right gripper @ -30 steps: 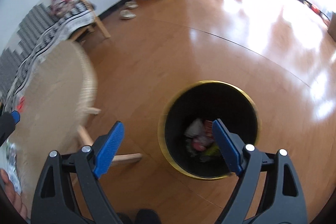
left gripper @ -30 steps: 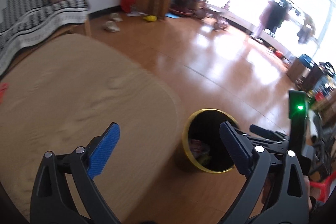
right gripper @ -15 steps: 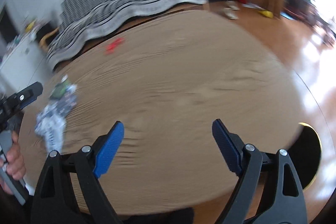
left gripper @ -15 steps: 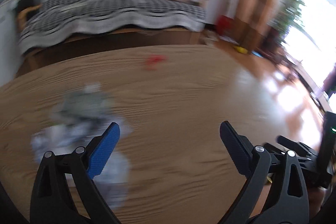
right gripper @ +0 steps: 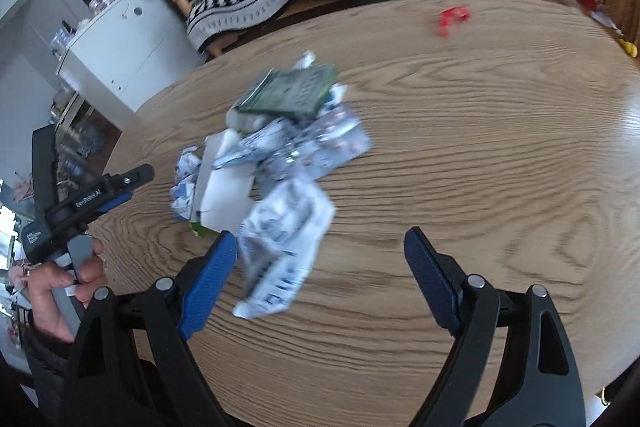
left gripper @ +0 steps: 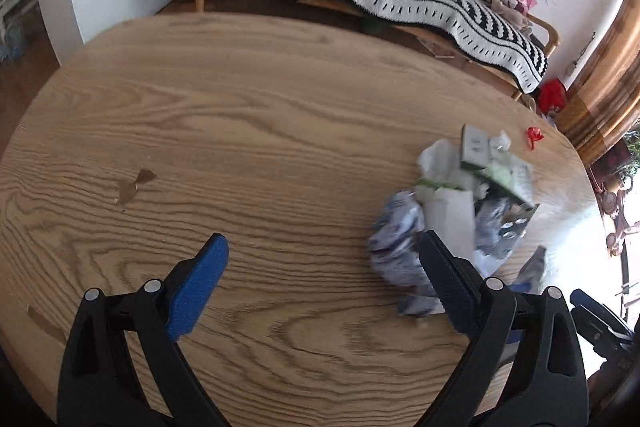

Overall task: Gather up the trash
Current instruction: 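Move both tools back over the remaining trash on the table, then grasp crumpled foil with the left tool while the right tool grasps a white printed bag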

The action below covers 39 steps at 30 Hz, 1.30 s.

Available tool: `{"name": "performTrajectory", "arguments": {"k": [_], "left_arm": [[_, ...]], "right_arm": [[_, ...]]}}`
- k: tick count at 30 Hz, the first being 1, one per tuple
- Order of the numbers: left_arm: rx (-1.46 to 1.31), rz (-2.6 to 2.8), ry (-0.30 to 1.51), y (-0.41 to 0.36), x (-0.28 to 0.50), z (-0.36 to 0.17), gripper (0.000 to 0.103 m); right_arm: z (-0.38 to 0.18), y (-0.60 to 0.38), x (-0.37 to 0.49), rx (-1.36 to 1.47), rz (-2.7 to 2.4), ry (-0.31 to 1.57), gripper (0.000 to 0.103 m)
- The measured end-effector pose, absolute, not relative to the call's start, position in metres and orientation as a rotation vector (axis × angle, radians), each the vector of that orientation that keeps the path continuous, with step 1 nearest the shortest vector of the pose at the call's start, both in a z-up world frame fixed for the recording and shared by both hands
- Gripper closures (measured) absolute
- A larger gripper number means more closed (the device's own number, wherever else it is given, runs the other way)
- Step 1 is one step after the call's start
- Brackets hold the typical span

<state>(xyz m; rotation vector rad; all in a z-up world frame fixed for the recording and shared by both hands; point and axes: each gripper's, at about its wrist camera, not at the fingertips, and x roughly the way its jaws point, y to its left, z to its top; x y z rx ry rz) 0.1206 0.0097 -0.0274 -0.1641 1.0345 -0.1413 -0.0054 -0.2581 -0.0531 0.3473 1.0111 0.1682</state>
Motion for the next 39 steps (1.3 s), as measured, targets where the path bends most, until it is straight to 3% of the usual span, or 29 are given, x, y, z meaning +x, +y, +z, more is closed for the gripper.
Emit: {"name": "performTrajectory", "arguments": {"k": [11,13,16,18,27,28,30,33,39], "left_arm": [[-0.142,-0.194,1.096,-0.020,0.151,-0.058,0.010],[-0.143,-0.192,1.108,-0.023,0.155,-0.062,0.016],[-0.096,-0.179,1.105,-0.030,0.155,-0.064,0.036],[-0.062,-0.179,1.109,-0.036,0.152,-0.064,0.076],[-0.108,-0.139,1.062,-0.025,0.142,-0.041,0.079],[-0.113,-0.135,1.059,-0.024,0.141,-0.039,0.079],[-0.112,-0.129,1.048,-0.022,0.140,-0.036,0.079],[-0.101,-0.141,1.028,-0.025,0.137,-0.028,0.079],[-0.081,-0.203,1.003,-0.050,0.127,-0.014,0.079]], "right_arm": [[-0.067,-0.238,0.010,0.323,0.190,1.067,0.020],[-0.067,-0.239,0.011,0.321,0.195,1.071,0.020],[-0.069,-0.236,0.013,0.314,0.203,1.077,0.020],[-0.069,-0.233,0.014,0.312,0.205,1.079,0.020],[-0.074,-0.232,0.012,0.315,0.228,1.100,0.026],[-0.074,-0.230,0.012,0.312,0.227,1.105,0.029],[-0.076,-0.228,0.012,0.311,0.241,1.116,0.055],[-0.068,-0.228,0.004,0.298,0.241,1.097,0.062],[-0.045,-0.253,-0.016,0.302,0.197,1.028,0.065]]}}
